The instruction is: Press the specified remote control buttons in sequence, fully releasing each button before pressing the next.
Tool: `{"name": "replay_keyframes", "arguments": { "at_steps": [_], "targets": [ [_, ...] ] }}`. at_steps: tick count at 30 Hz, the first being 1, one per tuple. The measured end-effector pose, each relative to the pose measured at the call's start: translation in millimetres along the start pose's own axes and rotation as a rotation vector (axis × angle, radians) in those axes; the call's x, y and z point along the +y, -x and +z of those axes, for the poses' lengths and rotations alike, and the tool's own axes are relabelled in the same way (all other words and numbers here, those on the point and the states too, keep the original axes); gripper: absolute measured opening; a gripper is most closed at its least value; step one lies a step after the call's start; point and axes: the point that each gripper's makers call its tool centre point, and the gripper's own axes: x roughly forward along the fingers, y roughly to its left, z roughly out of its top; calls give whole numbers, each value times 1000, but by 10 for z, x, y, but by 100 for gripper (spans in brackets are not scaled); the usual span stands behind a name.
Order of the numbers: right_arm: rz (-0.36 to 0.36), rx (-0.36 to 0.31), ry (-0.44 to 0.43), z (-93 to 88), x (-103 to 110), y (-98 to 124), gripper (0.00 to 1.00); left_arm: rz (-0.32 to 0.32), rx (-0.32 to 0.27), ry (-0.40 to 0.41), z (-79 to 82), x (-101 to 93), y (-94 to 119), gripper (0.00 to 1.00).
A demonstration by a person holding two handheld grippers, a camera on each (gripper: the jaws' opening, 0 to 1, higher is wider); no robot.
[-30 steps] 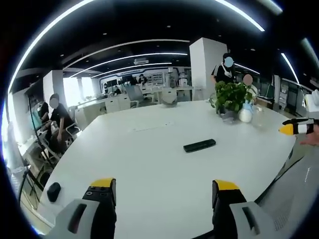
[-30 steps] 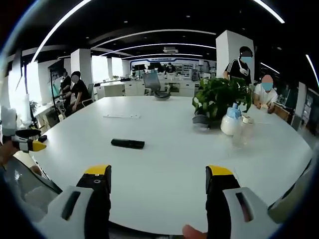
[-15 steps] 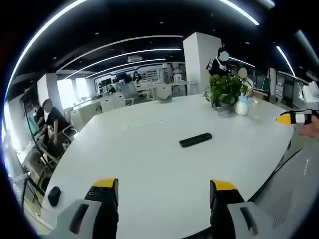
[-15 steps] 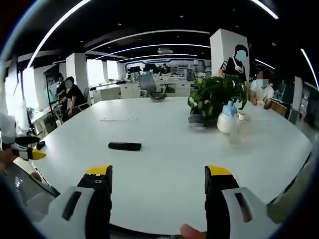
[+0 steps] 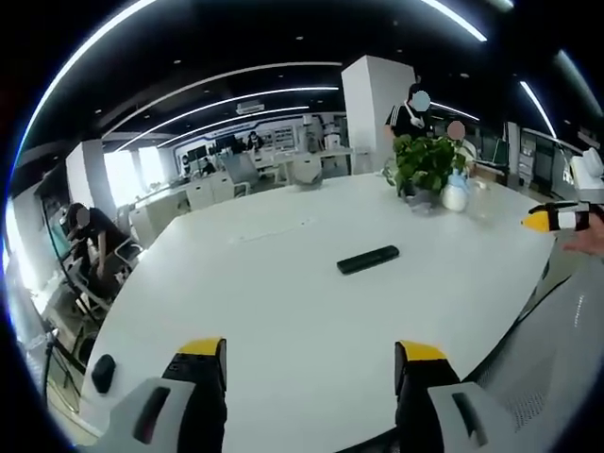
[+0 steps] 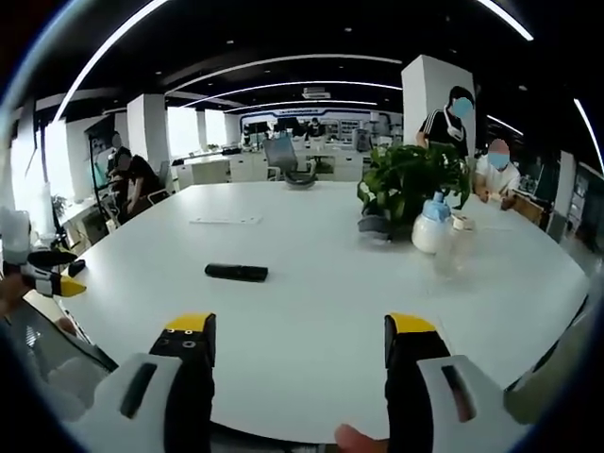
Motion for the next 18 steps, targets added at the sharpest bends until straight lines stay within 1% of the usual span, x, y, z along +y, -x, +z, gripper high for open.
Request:
{"name": "replay_keyframes", "arguments": {
  "at_steps": [5, 8, 10, 14, 18],
  "targets": [
    [20, 10, 6, -15, 36, -4, 75, -8, 6, -15, -5, -12, -2, 74],
    [27, 6, 0, -10, 45, -2, 73, -25, 4, -32, 13, -37, 0, 68],
    [28, 6, -2, -11, 45, -3, 72, -73, 21, -55, 4, -97, -23, 65],
    [28, 3, -7, -6, 39, -1, 72, -88, 43, -95, 19, -97, -87, 65],
    [25, 11, -9, -18, 27, -2, 70, -125, 65, -128, 43, -115, -187, 65]
  ]
}}
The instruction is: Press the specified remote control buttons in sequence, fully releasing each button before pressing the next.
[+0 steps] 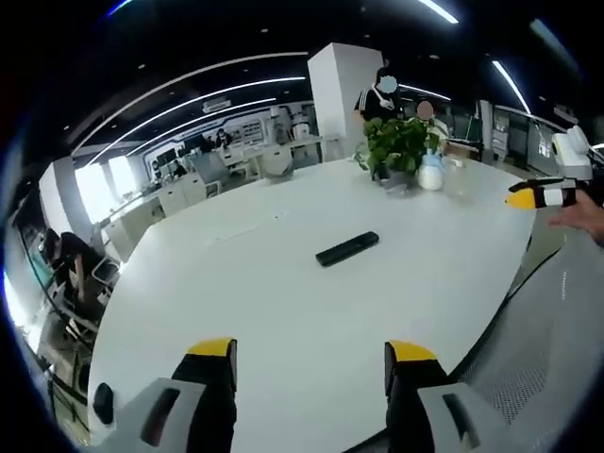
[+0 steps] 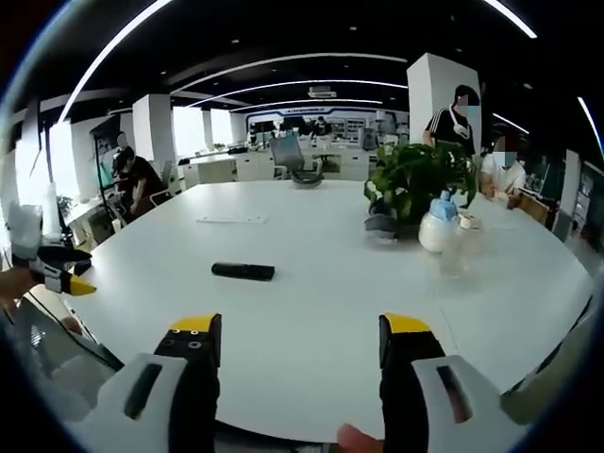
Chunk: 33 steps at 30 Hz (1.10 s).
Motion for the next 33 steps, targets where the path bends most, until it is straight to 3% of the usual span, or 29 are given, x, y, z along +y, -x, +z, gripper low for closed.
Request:
{"name": "replay_keyframes", "arguments": {
  "at_steps": [11, 19, 23, 33],
  "targets": [
    [-7, 20, -1, -32, -31, -3, 60, -105, 26, -122, 262, -7, -346, 49],
    [-14, 34, 13, -57, -42, -11, 57, -153, 35, -211, 497, -31, -670, 48],
    [-15, 44, 19, -74, -46, -21, 55, -183, 55, -248, 532, -78, -789, 46],
    [-18, 74, 34, -119, -41, -26, 36, -252, 111, -328, 565, -137, -1108, 42]
  ]
}}
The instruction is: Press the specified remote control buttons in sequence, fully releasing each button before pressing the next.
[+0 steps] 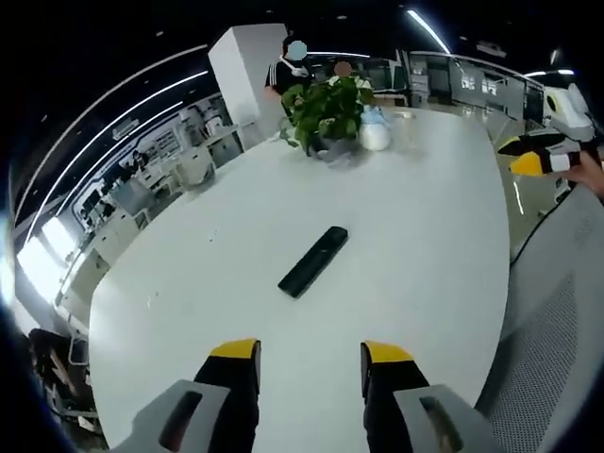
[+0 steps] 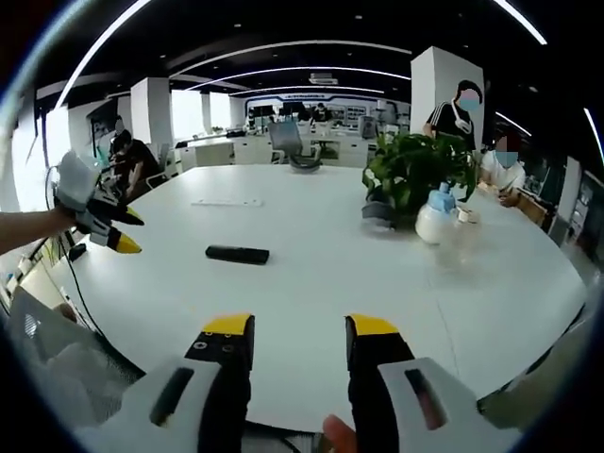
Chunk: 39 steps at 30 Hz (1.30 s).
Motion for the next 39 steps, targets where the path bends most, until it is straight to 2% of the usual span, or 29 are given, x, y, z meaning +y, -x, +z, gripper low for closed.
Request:
{"name": "replay_keyframes", "arguments": {
  "at_steps": [8, 15, 20, 22, 24, 34, 39],
  "targets": [
    [-19, 26, 27, -45, -31, 5, 14, -51, 26, -38, 61, 33, -222, 37],
    [-19, 35, 56, -56, -31, 8, 0, -74, 45, -85, 141, 112, -432, 37],
    [-10, 51, 110, -82, 1, -4, 0, -102, 54, -110, 205, 129, -554, 37],
    [4, 56, 174, -85, 23, -11, 0, -110, 57, -128, 239, 138, -606, 37],
    [2, 54, 198, -83, 41, -7, 0, -115, 61, -145, 262, 153, -655, 37],
    [28, 53, 165, -79, 72, -1, 0, -148, 88, -206, 360, 214, -960, 38],
    [35, 55, 118, -80, 77, 2, 0, -173, 90, -234, 443, 190, -1104, 38]
  ]
}}
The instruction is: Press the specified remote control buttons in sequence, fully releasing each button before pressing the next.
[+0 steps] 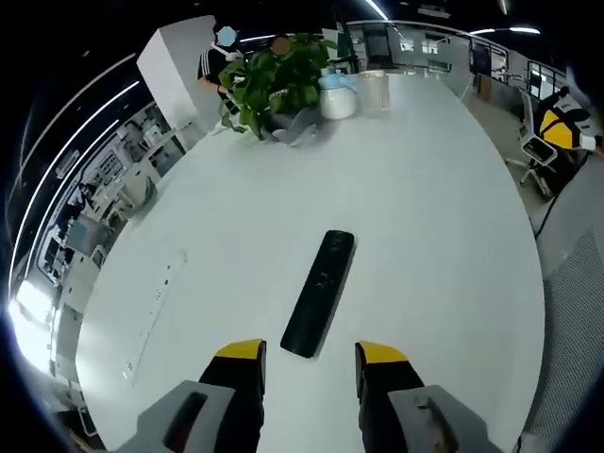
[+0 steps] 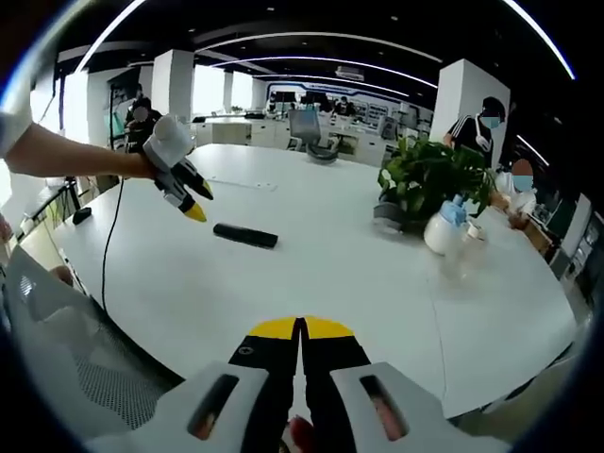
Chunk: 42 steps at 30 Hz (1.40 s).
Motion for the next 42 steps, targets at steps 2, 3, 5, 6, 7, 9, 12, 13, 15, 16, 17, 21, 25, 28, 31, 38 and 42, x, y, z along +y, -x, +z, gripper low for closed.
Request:
{"name": "replay_keyframes", "arguments": {
  "at_steps": [2, 3, 5, 6, 7, 9, 12, 13, 15, 16, 17, 21, 25, 28, 31, 38, 42],
  "targets": [
    [0, 1, -4, -5, -4, -9, 0, -13, 9, -15, 21, 4, -74, 38],
    [3, 16, -6, -31, -4, -21, 0, -18, 15, -28, 32, 9, -115, 38],
    [7, 27, -9, -45, 4, -28, 0, -27, 25, -43, 49, 16, -182, 38],
    [8, 29, -8, -49, 8, -28, 0, -35, 29, -49, 53, 14, -208, 38],
    [7, 30, -6, -51, 7, -29, 0, -42, 33, -53, 57, 14, -233, 38],
    [4, 32, 0, -54, 3, -34, 0, -57, 46, -58, 49, 12, -293, 38],
    [4, 46, -2, -76, 0, -48, 0, -90, 68, -75, 9, -4, -383, 38],
    [2, 46, -2, -77, -4, -47, 0, -99, 78, -82, -10, -5, -403, 38],
    [-4, 46, -5, -79, -15, -46, 0, -113, 95, -89, -42, 2, -444, 38],
    [-3, 48, -6, -83, -16, -47, 0, -117, 102, -92, -56, 12, -467, 38],
    [-2, 50, -9, -87, -15, -50, 0, -122, 108, -93, -65, 27, -498, 38],
    [2, 53, -11, -91, -6, -49, 0, -167, 161, -68, -114, 14, -576, 38],
    [2, 54, -14, -93, -9, -49, 0, -194, 171, -50, -112, 10, -624, 38],
    [2, 58, -16, -100, -7, -48, 0, -225, 190, -58, -121, -20, -636, 38],
    [2, 60, -16, -101, -5, -47, 0, -245, 210, -80, -138, -39, -654, 38],
    [2, 68, -19, -110, -4, -47, 0, -272, 252, -84, -206, -49, -710, 37],
    [2, 74, -19, -119, -3, -50, 0, -288, 259, -64, -218, -51, -718, 36]
  ]
}}
